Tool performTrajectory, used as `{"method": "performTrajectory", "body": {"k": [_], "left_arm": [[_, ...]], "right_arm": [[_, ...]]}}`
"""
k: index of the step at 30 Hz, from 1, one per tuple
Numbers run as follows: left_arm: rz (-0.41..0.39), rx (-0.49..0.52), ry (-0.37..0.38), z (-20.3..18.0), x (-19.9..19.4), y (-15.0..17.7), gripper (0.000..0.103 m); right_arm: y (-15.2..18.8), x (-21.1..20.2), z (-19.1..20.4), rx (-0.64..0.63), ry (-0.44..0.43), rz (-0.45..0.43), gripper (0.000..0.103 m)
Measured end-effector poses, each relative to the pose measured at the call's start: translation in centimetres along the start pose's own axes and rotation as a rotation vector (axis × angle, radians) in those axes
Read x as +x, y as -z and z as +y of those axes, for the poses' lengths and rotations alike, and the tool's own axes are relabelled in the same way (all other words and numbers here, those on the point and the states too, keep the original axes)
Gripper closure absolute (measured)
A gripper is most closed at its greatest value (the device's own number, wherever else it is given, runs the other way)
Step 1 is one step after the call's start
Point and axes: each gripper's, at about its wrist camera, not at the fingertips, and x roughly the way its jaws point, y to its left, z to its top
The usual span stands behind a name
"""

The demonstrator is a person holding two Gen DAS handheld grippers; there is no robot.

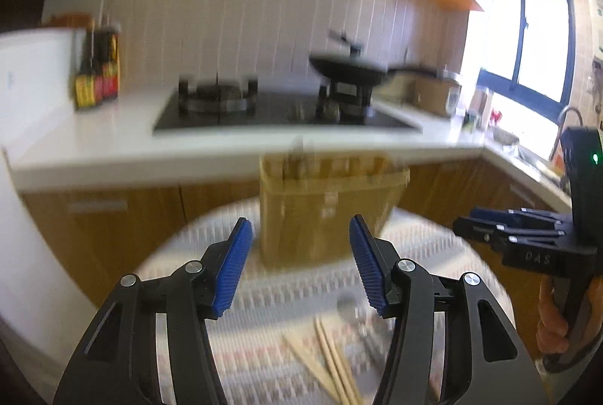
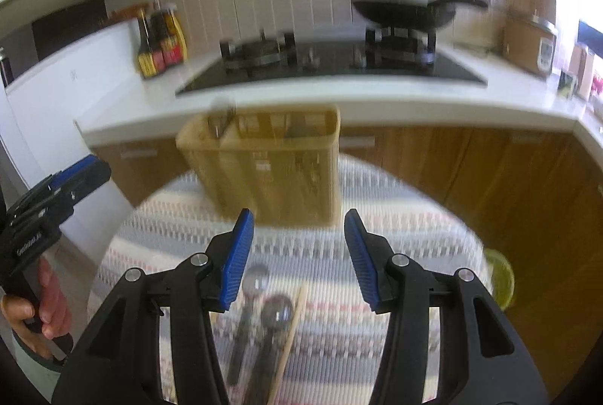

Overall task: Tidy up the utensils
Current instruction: 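Grasp a wooden chopstick with the left tool while the right tool grasps another chopstick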

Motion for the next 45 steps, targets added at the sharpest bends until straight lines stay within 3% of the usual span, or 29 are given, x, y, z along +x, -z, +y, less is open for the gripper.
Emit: {"method": "performTrajectory", "body": {"k": [8,13,18,23,28,34,37,39,45], "left_arm": [[0.318,-0.024,-0.005,0.6,3.7,6.1,0.052],[0.432,-0.068,0.021,1.1,5.7,8.6,0.058],[0.455,-0.068,0.040,0.7,6.3,9.6,0.068],[0.476,-0.011,0.029,-0.7,6.7,10.0,0.068],[0.546,0.043,-0.016,-2.2,8.4,10.9,0.067],[0.566,0.029,-0.010,-2.5,8.7,10.8,0.068],[0.574,0.006,0.029,-2.4,8.4,10.9,0.083],[0.569,0.005,0.014,-2.0,8.1,11.1,0.098],[0.535,-0.095,0.050,0.3,6.9,11.6,0.100]], "right_arm": [[4.5,4.5,0.3,0.004,-0.006,0.237,0.056],[6.8,6.3,0.1,0.012,0.003,0.328,0.072],[8.4,6.7,-0.3,0.018,0.007,0.357,0.082],[9.1,7.0,-0.5,0.027,0.009,0.370,0.083],[9.2,7.1,-0.2,0.006,0.027,0.371,0.083],[9.3,8.1,1.3,-0.058,0.045,0.383,0.083],[9.4,8.5,1.9,-0.086,0.076,0.370,0.093],[9.3,8.5,1.4,-0.060,0.057,0.372,0.098],[9.5,7.4,-0.9,0.005,0.009,0.373,0.099]]}}
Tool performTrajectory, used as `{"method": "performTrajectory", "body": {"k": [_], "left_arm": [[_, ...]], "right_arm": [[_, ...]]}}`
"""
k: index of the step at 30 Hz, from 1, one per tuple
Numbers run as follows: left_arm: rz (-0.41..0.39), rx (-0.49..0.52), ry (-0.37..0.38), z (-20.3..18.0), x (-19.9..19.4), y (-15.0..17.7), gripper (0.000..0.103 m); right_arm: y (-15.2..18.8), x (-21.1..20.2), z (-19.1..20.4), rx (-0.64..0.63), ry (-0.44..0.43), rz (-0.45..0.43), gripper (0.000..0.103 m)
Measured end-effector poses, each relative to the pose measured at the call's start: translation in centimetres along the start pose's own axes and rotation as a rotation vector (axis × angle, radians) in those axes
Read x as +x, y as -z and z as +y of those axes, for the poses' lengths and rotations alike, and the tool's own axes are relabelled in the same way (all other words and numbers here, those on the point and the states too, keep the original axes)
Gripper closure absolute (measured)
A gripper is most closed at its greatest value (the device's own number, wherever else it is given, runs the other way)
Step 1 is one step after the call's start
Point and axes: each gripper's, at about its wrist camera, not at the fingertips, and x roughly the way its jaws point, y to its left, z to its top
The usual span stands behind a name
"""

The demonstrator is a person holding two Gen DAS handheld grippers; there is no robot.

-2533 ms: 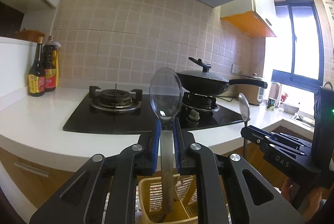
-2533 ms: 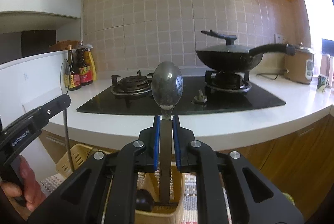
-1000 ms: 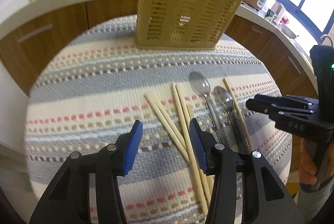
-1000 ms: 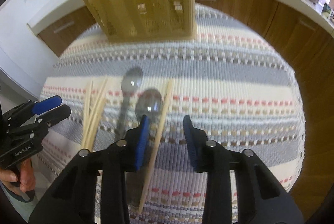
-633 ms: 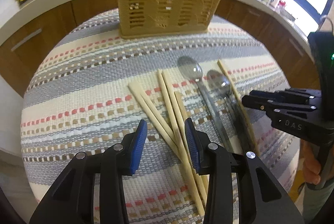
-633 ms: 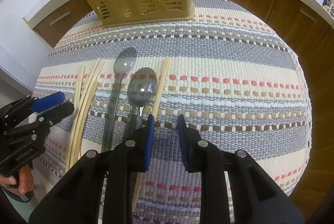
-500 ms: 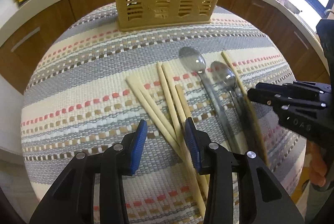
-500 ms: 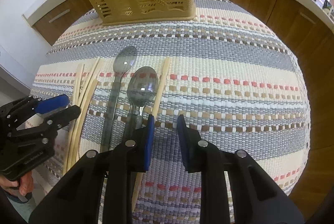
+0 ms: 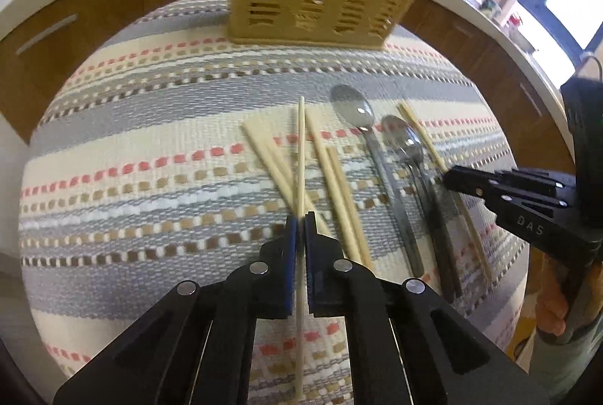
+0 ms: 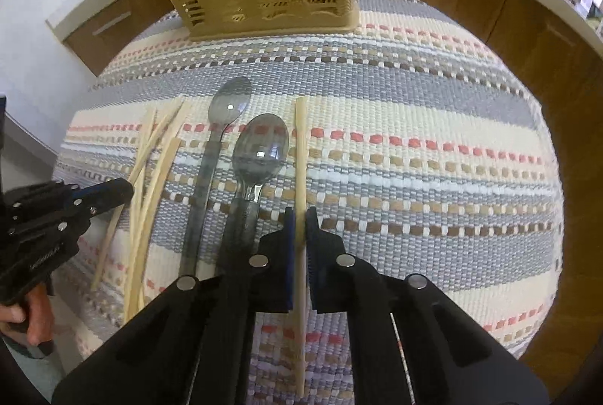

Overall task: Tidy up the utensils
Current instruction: 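Grasp a wooden chopstick with the left tool while the right tool grasps another chopstick, then lift both chopsticks upright and carry them above the yellow basket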

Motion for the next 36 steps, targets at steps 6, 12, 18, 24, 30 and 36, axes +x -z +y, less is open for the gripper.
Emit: {"method": "performTrajectory", "body": {"k": [6,12,18,24,30,36], "left_arm": [[-0.032,-0.101,-0.033,3.4,-2.3,1.4,0.100],[-0.002,-0.080,-0.096,4.4,-2.5,1.4,0.098],[0.042,-0.013,-0.126,4.2,-1.9,-0.4,0.080],[0.151,0.114,-0.120,3.3,-0.4,-2.5,0.072],[0.211,0.238,-0.174,1.5,0.5,-3.2,0.069],[0.223,0.243,-0.172,1.5,0.7,-3.9,0.069]], "right_arm": [[0.6,-1.6,-1.0,0.014,0.048,-0.026,0.099],[0.7,-0.7,-2.1,0.039,0.061,0.019,0.098],[-0.1,-0.5,-3.3,0.050,0.009,0.084,0.097],[-2.7,0.0,-3.1,-0.011,0.026,0.140,0.095],[-4.4,1.3,-2.3,-0.043,0.020,0.218,0.093],[-5.2,1.1,-1.0,-0.068,0.035,0.189,0.084]]}}
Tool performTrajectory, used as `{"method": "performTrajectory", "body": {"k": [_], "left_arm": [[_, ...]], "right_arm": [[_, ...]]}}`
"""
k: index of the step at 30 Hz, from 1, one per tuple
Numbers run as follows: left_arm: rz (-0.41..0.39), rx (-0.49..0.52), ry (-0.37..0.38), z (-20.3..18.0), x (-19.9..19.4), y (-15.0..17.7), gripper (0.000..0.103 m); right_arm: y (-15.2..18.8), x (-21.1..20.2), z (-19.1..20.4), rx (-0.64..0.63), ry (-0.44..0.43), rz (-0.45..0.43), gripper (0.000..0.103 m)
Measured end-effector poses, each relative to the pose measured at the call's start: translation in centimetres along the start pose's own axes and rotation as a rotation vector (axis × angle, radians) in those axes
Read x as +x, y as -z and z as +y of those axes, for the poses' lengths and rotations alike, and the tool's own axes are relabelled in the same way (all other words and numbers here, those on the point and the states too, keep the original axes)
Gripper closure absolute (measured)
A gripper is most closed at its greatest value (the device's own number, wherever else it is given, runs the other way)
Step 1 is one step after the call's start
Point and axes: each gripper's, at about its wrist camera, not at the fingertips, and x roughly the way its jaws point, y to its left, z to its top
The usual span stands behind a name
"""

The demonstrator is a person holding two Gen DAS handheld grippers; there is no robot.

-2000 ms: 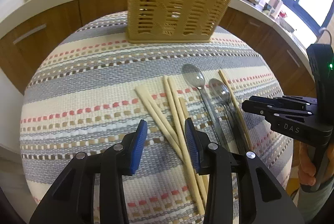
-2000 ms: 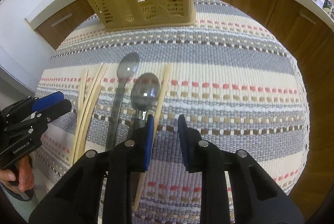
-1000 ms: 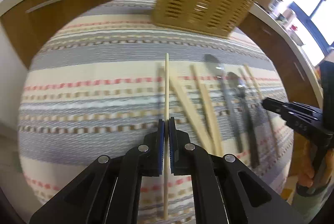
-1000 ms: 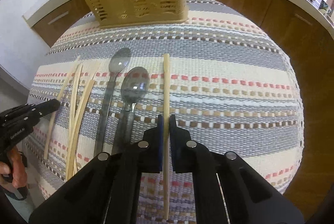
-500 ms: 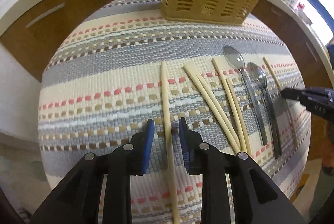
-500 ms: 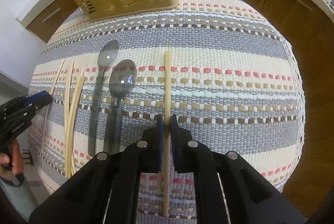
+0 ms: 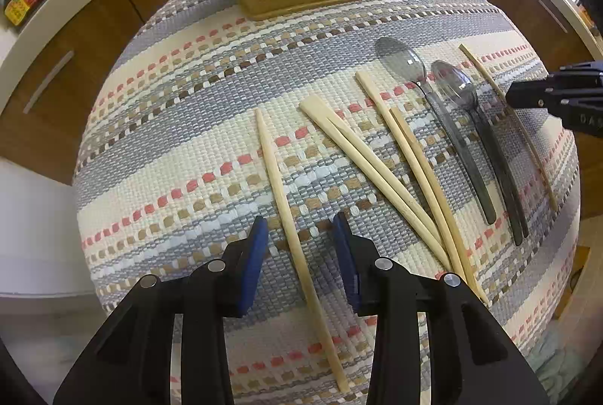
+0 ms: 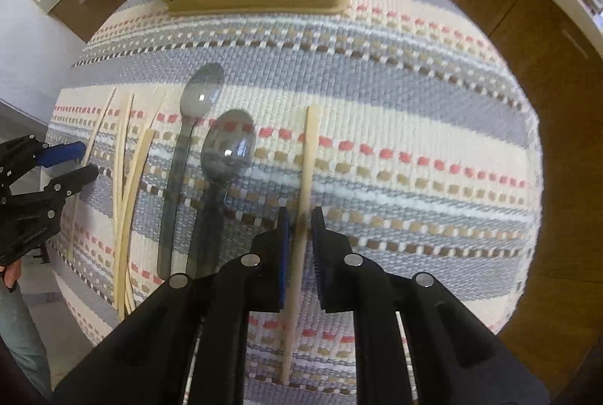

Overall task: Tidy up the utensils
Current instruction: 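Lift both chopsticks upright and carry them above the yellow basket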

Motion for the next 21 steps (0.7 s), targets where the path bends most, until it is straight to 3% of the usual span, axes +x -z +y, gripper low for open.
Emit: {"method": "performTrajectory", "body": {"k": [3,7,10,12,13,14,15,17,21], "left_arm": [[-0.004,-0.002,0.003,0.1,0.0,-0.2,0.069],[-0.006,-0.002,0.002,-0.2,0.0,0.2,0.069],[-0.002,0.007,-0.009,-0.4,0.0,0.3,0.071],[0.001,0.021,-0.016,-0.9,0.0,0.6,0.079],[-0.001,0.029,-0.031,-1.4,0.0,0.6,0.082],[-0.003,0.041,-0.053,-2.0,0.0,0.7,0.097],[-0.011,0.047,-0.072,-2.6,0.0,0.8,0.098],[-0.043,0.039,-0.090,-3.1,-0.2,1.1,0.099],[-0.185,-0.029,-0.023,-2.4,-3.2,0.9,0.099]], "right_arm": [[-0.1,-0.2,-0.3,0.021,-0.019,-0.017,0.066],[0.0,0.6,0.1,0.000,0.001,0.008,0.066],[-0.3,1.2,1.2,-0.038,0.043,0.014,0.079],[-0.4,1.4,2.3,-0.083,0.065,0.015,0.097],[-0.2,1.4,2.8,-0.098,0.069,0.011,0.098],[-0.2,1.2,3.3,-0.117,0.089,-0.005,0.099],[-0.2,0.8,3.9,-0.140,0.122,-0.050,0.099],[-0.3,-0.6,4.2,-0.141,0.103,-0.111,0.099],[-0.9,-4.3,4.0,-0.135,0.065,-0.238,0.099]]}}
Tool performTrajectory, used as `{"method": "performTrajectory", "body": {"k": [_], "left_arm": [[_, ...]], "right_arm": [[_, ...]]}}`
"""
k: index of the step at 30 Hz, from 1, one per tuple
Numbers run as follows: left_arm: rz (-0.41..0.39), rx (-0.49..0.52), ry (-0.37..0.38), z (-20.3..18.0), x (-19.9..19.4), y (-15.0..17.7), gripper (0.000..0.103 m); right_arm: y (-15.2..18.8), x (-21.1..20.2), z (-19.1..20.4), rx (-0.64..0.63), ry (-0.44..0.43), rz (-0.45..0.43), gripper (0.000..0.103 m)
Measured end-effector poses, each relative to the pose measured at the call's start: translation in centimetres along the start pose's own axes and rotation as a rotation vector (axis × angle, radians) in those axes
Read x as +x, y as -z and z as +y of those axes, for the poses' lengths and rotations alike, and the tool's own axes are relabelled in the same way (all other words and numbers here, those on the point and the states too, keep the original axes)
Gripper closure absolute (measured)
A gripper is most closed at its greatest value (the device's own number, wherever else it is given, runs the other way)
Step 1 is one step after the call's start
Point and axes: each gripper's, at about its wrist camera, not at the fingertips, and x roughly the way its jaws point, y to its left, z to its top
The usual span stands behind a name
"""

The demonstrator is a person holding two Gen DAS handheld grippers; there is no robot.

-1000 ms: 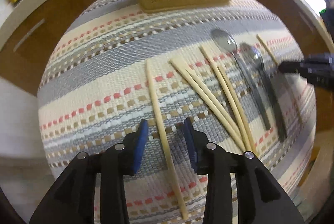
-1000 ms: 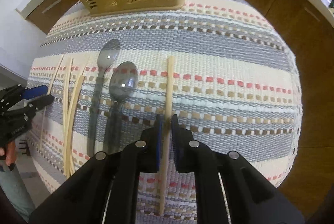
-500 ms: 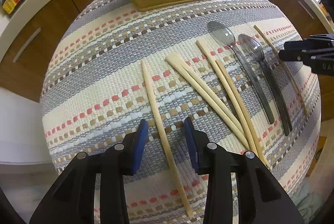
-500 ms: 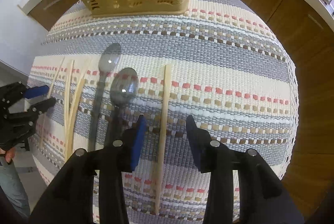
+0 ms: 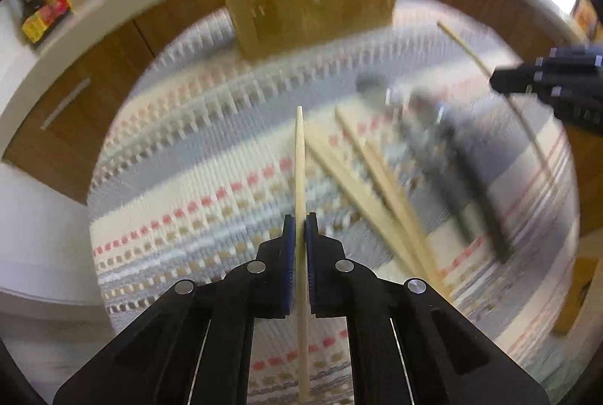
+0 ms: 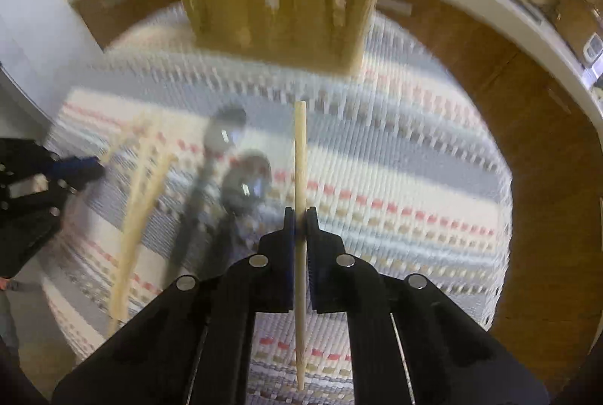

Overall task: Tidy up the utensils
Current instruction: 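Lift both chopsticks upright and carry them above the yellow basket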

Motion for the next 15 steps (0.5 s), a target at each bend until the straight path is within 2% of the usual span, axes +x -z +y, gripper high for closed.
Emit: {"method": "performTrajectory", "body": {"k": [2,9,15], "left_arm": [[-0.102,-0.048,0.050,0.9,-2.7,-1.2,0.099],[-0.442,-0.155,0.105,3.0,-10.6,-7.1,0.099],[-0.658,-0.200,0.166,3.8,-13.5,-12.0,0.099]], "right_arm": [[-0.8,-2.1,-0.1,0.006,-0.032,-0.072,0.099],[-3.8,-9.8,-1.7,0.032,-0.112,-0.347,0.099],[-7.5,-12.6,-3.9,0.060,-0.124,-0.534,0.099]]}}
